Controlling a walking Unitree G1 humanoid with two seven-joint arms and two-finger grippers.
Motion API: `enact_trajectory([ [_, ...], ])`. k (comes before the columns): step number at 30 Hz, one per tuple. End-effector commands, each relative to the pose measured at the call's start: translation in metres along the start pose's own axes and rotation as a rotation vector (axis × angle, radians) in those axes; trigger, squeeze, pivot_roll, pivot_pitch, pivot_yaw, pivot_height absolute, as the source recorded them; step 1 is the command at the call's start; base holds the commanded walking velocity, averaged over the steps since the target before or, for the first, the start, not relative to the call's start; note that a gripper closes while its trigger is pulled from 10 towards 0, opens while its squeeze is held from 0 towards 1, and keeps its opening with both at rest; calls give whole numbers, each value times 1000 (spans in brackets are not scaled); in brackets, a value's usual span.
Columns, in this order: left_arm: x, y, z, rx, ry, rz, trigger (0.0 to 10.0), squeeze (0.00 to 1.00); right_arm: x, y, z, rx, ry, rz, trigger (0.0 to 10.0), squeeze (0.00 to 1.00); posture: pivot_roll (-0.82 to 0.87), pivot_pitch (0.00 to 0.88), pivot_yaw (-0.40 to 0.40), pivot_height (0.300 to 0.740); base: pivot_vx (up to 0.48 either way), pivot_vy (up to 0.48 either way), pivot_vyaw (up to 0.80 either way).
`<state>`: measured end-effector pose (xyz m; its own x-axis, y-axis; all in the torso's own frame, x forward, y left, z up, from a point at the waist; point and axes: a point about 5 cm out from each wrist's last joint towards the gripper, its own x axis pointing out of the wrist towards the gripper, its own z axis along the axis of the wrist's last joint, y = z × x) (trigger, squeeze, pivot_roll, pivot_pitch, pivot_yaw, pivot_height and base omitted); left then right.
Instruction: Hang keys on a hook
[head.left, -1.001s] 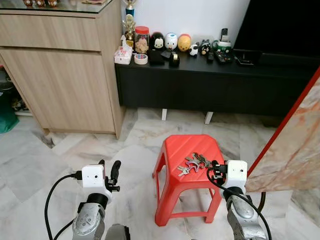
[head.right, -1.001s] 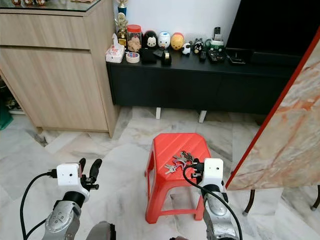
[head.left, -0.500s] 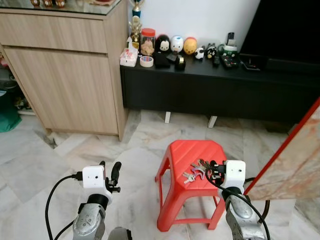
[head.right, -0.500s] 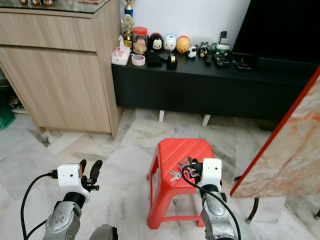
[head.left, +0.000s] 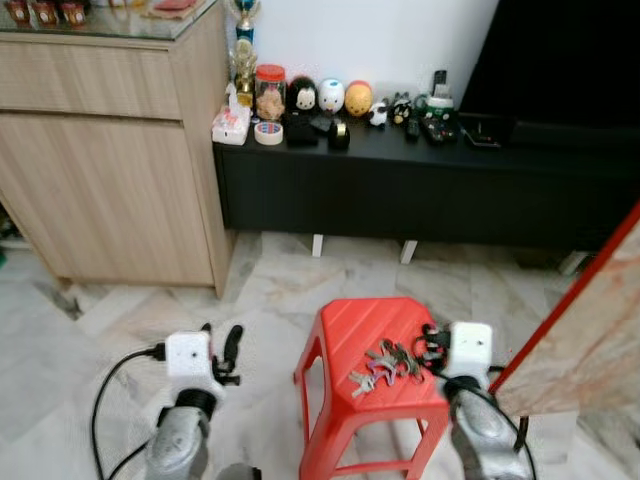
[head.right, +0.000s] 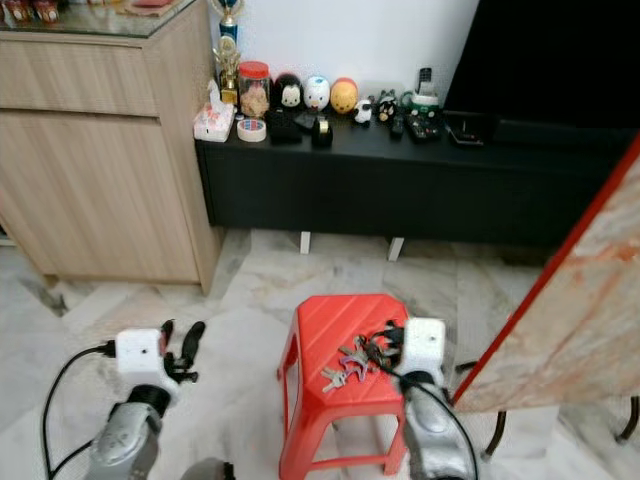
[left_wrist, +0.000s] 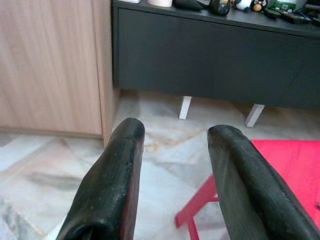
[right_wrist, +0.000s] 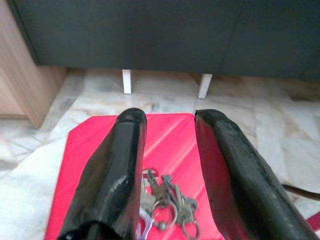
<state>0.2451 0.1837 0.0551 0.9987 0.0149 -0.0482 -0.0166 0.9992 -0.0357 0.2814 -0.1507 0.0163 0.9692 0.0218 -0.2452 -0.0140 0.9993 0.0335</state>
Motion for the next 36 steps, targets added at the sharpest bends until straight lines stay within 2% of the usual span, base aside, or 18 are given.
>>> enact_trajectory([
  [1, 1, -9, 0, -29, 2, -21, 10000, 0, -1, -15, 0, -5, 2, -45, 10000, 0, 60, 0, -102, 650, 341, 0, 0],
  [6, 1, -10, 0, -23, 3, -24, 10000, 0, -1, -15, 0, -9, 6, -43, 10000, 0, 60, 0, -102, 650, 305, 0, 0],
  [15, 1, -11, -2, -34, 16, -31, 10000, 0, 0, -23, -5, -55, 58, -26, 10000, 0, 53, 0, -100, 650, 0, 0, 0],
  [23, 0, -11, -3, -32, 23, -28, 10000, 0, 1, -27, -3, -50, 60, -35, 10000, 0, 53, 0, -100, 650, 0, 0, 0],
  [24, 1, -11, -3, -33, 23, -28, 10000, 0, 3, -28, -5, -79, 88, -50, 10000, 0, 51, 0, -101, 650, 0, 0, 0],
  [31, 1, -12, -4, -27, 28, -34, 10000, 0, 2, -24, -6, -67, 80, -28, 10000, 0, 55, 0, -101, 608, 0, 0, 0],
  [36, 1, -10, -5, -27, 33, -28, 10000, 0, 2, -22, -6, -72, 70, -19, 10000, 0, 55, 0, -100, 608, 0, 0, 0],
])
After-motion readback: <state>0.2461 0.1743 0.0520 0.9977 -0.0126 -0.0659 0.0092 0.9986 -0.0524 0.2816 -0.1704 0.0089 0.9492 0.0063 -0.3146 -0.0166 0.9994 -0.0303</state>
